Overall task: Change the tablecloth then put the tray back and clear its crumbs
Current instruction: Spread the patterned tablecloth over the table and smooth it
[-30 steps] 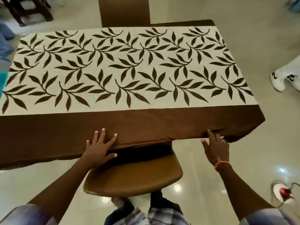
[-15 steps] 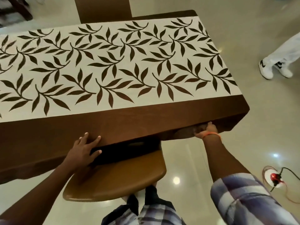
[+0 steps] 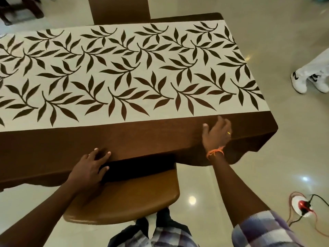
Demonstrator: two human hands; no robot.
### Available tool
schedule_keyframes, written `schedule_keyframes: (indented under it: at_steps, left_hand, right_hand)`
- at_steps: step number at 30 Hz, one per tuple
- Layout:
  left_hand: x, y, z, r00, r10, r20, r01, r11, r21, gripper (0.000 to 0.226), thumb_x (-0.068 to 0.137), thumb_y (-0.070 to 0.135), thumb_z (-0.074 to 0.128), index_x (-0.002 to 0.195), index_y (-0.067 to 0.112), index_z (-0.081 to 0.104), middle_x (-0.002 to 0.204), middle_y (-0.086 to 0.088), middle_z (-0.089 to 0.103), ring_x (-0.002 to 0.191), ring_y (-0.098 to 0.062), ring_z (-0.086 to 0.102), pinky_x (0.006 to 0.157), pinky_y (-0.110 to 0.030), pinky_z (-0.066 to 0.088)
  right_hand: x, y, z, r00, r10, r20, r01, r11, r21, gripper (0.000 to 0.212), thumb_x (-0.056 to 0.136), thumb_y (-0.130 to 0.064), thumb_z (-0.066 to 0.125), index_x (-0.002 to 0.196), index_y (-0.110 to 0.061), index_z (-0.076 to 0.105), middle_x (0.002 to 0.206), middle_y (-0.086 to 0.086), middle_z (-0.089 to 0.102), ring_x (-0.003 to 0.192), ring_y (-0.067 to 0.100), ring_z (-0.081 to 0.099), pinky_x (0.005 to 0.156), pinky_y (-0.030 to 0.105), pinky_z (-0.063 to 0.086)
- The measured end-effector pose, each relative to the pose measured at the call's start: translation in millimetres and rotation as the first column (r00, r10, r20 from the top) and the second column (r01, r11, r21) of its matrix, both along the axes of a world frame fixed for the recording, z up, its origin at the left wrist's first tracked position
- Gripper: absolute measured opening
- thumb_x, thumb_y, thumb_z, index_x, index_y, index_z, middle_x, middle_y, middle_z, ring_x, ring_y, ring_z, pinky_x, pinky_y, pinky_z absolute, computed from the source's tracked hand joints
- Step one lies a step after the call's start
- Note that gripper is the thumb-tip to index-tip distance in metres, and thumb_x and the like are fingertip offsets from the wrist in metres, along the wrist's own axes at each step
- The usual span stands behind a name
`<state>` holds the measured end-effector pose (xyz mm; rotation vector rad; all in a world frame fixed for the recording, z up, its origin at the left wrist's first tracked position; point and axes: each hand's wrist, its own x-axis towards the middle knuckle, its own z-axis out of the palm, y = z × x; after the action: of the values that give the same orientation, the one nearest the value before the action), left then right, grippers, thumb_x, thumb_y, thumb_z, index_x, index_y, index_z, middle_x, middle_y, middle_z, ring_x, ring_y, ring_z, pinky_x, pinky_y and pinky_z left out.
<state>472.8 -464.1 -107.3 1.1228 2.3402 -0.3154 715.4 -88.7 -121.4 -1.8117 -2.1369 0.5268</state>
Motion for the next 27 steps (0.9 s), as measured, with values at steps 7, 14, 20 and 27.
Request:
schedule_keyframes:
  at_steps: [7, 14, 20, 27]
  left_hand:
    - [9, 5, 9, 1.0, 0.004, -0.007, -0.004, 1.0, 0.021, 0.058, 0.097, 0.059, 0.028, 0.151, 0.04, 0.021, 0.155, -0.007, 0.03, 0.112, -0.027, 0.059, 0.085, -0.034, 0.051]
    - [-41, 2, 13, 0.98, 0.197, -0.018, -0.176, 0.908, 0.381, 0.053, 0.098, 0.04, 0.044, 0.144, 0.016, 0.037, 0.133, -0.011, 0.049, 0.101, -0.031, 0.061, 0.077, -0.039, 0.051]
    - [-93, -47, -15, 0.932, 0.341, -0.125, -0.325, 0.937, 0.128, 0.108, 0.075, 0.087, 0.034, 0.152, 0.033, -0.017, 0.162, -0.011, -0.014, 0.145, -0.047, -0.008, 0.113, -0.064, 0.004]
    - [-86, -81, -39, 0.867, 0.498, 0.012, -0.496, 0.859, 0.131, 0.114, 0.064, 0.099, 0.018, 0.146, 0.036, -0.03, 0.157, -0.01, -0.03, 0.142, -0.04, -0.028, 0.111, -0.066, -0.012]
  right_hand:
    - [-56, -51, -24, 0.797, 0.537, 0.277, -0.493, 0.843, -0.216, 0.081, 0.09, -0.066, 0.035, 0.153, -0.022, 0.009, 0.16, 0.014, -0.006, 0.147, 0.04, -0.008, 0.111, 0.064, -0.004]
    - [-52, -61, -32, 0.748, 0.57, 0.338, -0.494, 0.82, -0.289, 0.081, 0.089, -0.072, 0.017, 0.153, -0.028, -0.007, 0.16, 0.01, -0.018, 0.146, 0.038, -0.014, 0.112, 0.065, -0.006]
    - [-66, -69, -30, 0.767, 0.519, 0.378, -0.441, 0.854, -0.277, 0.078, 0.093, -0.061, 0.033, 0.154, -0.025, 0.0, 0.16, 0.011, -0.016, 0.146, 0.039, -0.013, 0.111, 0.068, -0.005]
    - [-126, -128, -22, 0.763, 0.589, 0.266, -0.532, 0.806, -0.26, 0.083, 0.089, -0.072, 0.027, 0.15, -0.033, -0.014, 0.157, 0.005, -0.028, 0.144, 0.035, -0.023, 0.105, 0.068, -0.012]
